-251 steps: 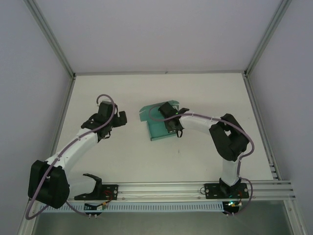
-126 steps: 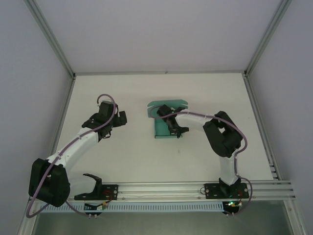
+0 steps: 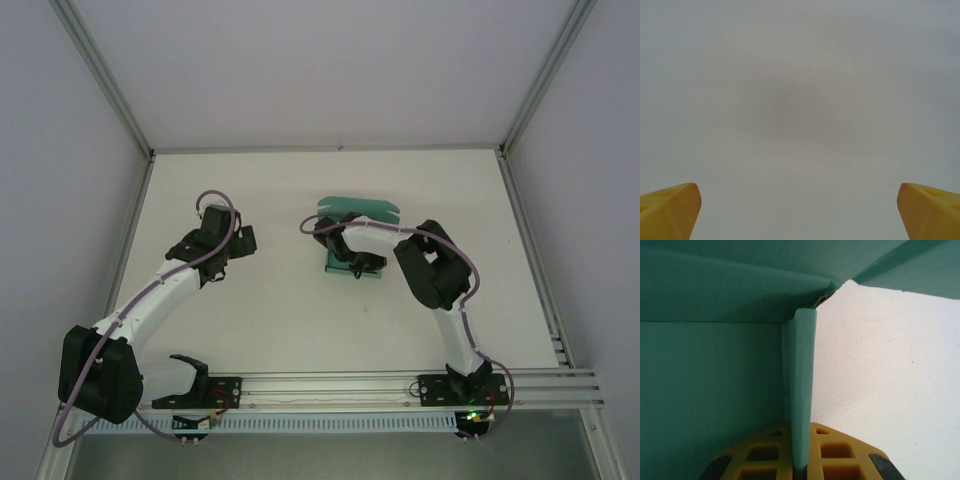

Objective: Assemble paper box

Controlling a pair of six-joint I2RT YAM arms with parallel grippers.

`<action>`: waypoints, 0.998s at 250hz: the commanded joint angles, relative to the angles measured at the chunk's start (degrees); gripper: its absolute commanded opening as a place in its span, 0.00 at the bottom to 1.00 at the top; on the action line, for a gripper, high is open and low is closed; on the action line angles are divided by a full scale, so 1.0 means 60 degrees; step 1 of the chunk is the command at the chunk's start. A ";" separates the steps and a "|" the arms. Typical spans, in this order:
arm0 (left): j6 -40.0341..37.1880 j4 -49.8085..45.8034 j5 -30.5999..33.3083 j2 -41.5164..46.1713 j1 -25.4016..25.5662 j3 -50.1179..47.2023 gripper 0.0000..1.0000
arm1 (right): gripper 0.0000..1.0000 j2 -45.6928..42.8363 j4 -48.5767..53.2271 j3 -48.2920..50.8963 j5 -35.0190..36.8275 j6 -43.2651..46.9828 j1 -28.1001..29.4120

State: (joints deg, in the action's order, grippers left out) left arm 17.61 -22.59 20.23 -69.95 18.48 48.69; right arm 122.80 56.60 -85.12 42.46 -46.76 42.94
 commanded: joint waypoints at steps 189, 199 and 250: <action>-0.0382 0.0770 -0.3018 -0.1079 0.0689 0.1246 1.00 | 0.47 -0.3309 -0.3656 0.2379 -0.0962 0.1241 0.0057; -0.0489 0.0802 -0.3175 -0.1058 0.0703 0.1303 1.00 | 0.52 -0.3539 -0.3678 0.2438 -0.0912 0.1282 0.0045; -0.1104 0.1025 -0.4165 -0.1164 0.0725 0.1793 1.00 | 0.73 -0.5013 -0.4092 0.2988 -0.0733 0.1883 -0.0008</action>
State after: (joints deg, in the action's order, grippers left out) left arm 14.55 -17.98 0.38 -76.25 22.41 56.16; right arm 98.06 34.00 -69.14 36.40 -37.91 43.11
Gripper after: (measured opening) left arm 0.998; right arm 0.658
